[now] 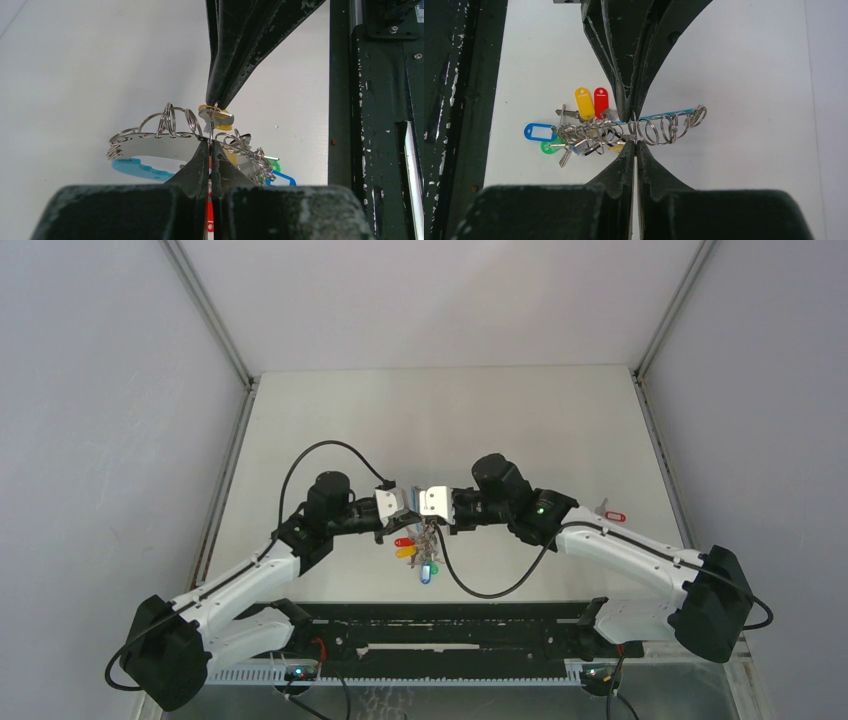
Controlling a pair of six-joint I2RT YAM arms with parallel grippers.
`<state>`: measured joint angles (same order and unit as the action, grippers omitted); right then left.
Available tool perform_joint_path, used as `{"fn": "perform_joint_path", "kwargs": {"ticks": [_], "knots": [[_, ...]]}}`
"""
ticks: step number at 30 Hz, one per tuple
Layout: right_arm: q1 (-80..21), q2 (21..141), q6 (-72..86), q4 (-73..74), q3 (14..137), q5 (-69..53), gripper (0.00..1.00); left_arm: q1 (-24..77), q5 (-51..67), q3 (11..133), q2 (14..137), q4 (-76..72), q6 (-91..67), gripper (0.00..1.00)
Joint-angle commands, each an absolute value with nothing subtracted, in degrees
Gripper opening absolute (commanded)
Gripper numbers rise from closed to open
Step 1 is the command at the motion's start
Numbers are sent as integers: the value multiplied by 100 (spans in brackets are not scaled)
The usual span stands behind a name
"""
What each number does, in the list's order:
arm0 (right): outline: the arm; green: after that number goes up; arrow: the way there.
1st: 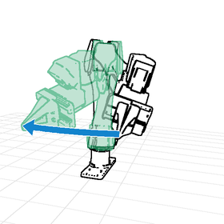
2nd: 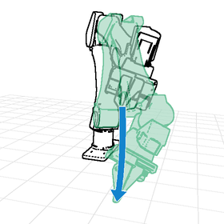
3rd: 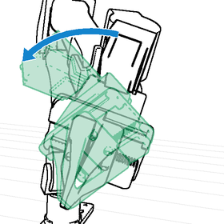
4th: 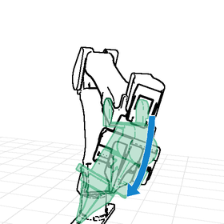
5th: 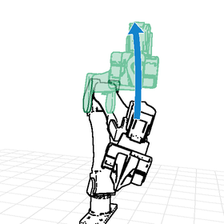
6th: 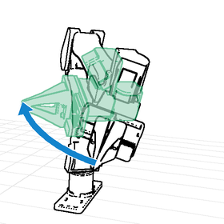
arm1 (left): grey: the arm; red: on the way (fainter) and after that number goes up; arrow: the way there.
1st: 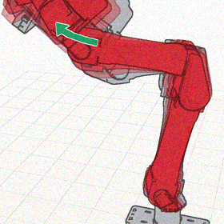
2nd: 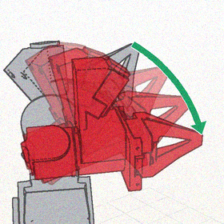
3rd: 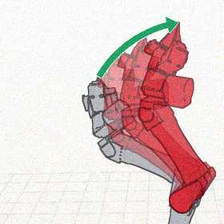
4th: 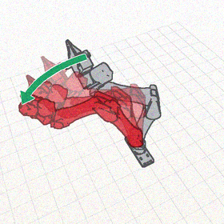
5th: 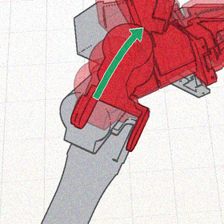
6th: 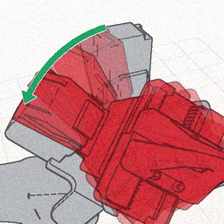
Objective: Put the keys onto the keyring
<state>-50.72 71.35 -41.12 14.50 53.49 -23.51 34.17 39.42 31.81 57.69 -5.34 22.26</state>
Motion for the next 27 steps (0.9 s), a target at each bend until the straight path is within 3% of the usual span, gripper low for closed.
{"fn": "perform_joint_path", "kwargs": {"ticks": [1,27], "knots": [[-5115,7075,-4129,1461,5669,-2486,0,3448,4140,3129,5624,-907,2371,0],[-5105,7100,-4075,1416,5678,-2320,0,3445,4124,3126,5599,-870,2384,0]]}}
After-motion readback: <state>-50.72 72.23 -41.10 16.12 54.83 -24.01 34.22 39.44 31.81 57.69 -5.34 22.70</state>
